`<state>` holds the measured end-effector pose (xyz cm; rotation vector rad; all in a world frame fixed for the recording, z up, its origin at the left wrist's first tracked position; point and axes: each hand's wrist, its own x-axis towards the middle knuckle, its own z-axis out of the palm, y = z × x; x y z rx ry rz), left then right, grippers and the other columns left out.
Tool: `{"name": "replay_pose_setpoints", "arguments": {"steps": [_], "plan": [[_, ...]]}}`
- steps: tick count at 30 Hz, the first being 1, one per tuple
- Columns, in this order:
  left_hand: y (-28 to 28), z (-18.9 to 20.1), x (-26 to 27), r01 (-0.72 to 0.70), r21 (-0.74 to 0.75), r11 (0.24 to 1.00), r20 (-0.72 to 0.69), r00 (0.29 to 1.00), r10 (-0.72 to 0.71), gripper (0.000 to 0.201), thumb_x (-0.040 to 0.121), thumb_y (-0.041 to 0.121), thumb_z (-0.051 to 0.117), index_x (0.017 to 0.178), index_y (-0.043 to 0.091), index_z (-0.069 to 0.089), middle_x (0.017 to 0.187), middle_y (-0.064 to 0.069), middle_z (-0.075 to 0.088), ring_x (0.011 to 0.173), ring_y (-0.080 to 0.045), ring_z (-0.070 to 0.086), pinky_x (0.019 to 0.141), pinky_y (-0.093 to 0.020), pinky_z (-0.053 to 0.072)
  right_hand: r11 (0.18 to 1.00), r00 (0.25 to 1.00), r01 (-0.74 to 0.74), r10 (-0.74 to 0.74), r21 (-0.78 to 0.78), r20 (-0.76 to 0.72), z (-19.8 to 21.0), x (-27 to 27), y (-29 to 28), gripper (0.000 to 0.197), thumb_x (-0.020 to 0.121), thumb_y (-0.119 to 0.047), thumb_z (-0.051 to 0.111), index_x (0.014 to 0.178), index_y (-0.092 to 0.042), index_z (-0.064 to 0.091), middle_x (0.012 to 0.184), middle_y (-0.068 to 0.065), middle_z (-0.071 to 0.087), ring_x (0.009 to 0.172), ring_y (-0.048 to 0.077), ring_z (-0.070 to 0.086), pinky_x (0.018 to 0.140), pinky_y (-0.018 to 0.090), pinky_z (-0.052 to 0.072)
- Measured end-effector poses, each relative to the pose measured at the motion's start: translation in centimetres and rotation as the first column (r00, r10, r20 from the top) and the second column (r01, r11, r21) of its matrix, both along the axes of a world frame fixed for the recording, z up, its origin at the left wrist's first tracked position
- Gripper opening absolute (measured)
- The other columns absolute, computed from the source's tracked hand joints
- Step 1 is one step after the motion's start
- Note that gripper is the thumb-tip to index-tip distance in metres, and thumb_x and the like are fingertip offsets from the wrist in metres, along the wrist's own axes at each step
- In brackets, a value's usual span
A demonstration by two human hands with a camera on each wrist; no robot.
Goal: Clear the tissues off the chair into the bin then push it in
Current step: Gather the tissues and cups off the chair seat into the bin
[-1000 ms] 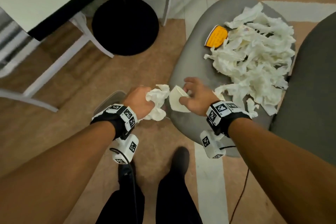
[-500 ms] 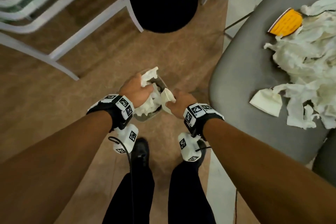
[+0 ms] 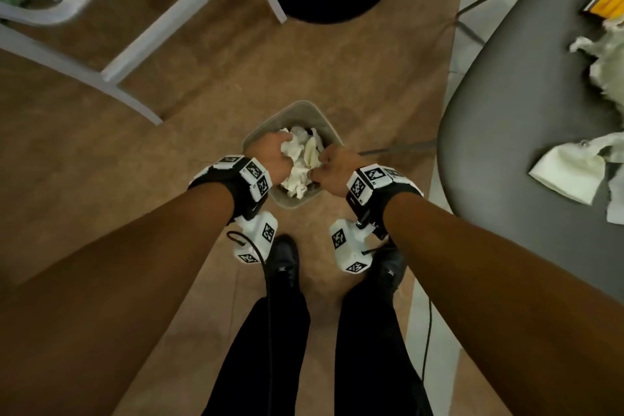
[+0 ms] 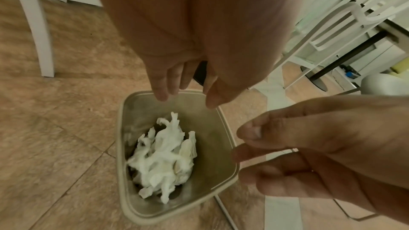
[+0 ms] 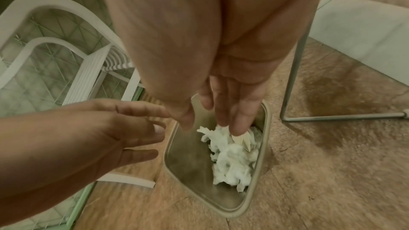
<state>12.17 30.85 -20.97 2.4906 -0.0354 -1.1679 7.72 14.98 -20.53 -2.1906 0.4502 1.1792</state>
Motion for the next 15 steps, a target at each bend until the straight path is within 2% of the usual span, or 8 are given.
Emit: {"name": "replay_pose_setpoints", "arguments": {"steps": [3, 5, 8, 11, 13, 15], "plan": [[-1.0, 1.4, 1.1, 0.055, 0.033, 0.998, 0.041, 0.998, -0.056, 0.048, 0.089, 0.018, 0.056, 0.137, 0.022, 0.054, 0.14, -0.006, 0.056, 0.122, -0.028, 0.057, 0.1, -0.035, 0.048, 1.0, 1.0, 0.008, -0.009, 0.02, 0.02, 1.0, -0.2, -1.0, 0.052, 0.085, -0.048, 0.061, 0.127, -0.018, 0.057, 0.13, 0.01, 0.061, 0.113, 0.03, 0.06, 0.091, 0.037, 0.05], [-2.7, 3.1, 1.8, 0.066, 0.019, 0.998, 0.066, 0.996, -0.067, 0.041, 0.091, 0.017, 0.055, 0.132, 0.019, 0.057, 0.136, -0.008, 0.059, 0.119, -0.029, 0.059, 0.098, -0.033, 0.048, 0.999, 0.999, 0.031, -0.033, 0.043, 0.028, 2.4, -0.2, -2.4, 0.044, 0.083, -0.05, 0.059, 0.114, -0.02, 0.063, 0.116, 0.009, 0.066, 0.104, 0.028, 0.063, 0.082, 0.033, 0.049], [-6.6, 5.7, 2.6, 0.063, -0.087, 0.994, 0.112, 0.992, -0.053, 0.029, 0.091, 0.01, 0.053, 0.117, 0.017, 0.063, 0.123, -0.007, 0.066, 0.114, -0.028, 0.062, 0.1, -0.036, 0.049, 0.965, 0.972, 0.224, -0.232, 0.139, 0.041, 5.9, -0.3, -5.7, 0.021, 0.086, -0.034, 0.062, 0.09, -0.014, 0.068, 0.089, 0.009, 0.07, 0.083, 0.028, 0.066, 0.073, 0.036, 0.054], [-11.6, 8.4, 2.6, 0.121, -0.159, 0.98, 0.176, 0.98, -0.092, 0.028, 0.089, 0.012, 0.055, 0.115, 0.019, 0.064, 0.111, -0.003, 0.07, 0.103, -0.023, 0.065, 0.095, -0.035, 0.051, 0.895, 0.918, 0.376, -0.395, 0.239, 0.035, 9.0, -0.9, -10.2, 0.009, 0.081, -0.024, 0.061, 0.08, -0.019, 0.068, 0.084, 0.014, 0.072, 0.079, 0.03, 0.069, 0.072, 0.044, 0.06], [-15.7, 10.4, 1.9, 0.216, -0.213, 0.953, 0.217, 0.961, -0.169, 0.031, 0.087, 0.015, 0.058, 0.117, 0.02, 0.063, 0.112, -0.001, 0.07, 0.103, -0.022, 0.065, 0.095, -0.036, 0.051, 0.799, 0.838, 0.52, -0.546, 0.302, 0.002, 10.8, -1.6, -13.7, 0.007, 0.081, -0.018, 0.059, 0.075, -0.019, 0.063, 0.08, 0.016, 0.071, 0.068, 0.027, 0.068, 0.062, 0.04, 0.057], [-20.1, 11.8, 0.9, 0.338, -0.244, 0.909, 0.28, 0.922, -0.268, 0.037, 0.083, 0.019, 0.061, 0.12, 0.021, 0.061, 0.117, -0.002, 0.066, 0.106, -0.023, 0.063, 0.096, -0.037, 0.049, 0.732, 0.755, 0.614, -0.654, 0.296, 0.051, 12.4, -2.5, -17.9, 0.008, 0.086, -0.015, 0.059, 0.08, -0.017, 0.063, 0.073, 0.011, 0.068, 0.063, 0.026, 0.066, 0.059, 0.038, 0.058]]}}
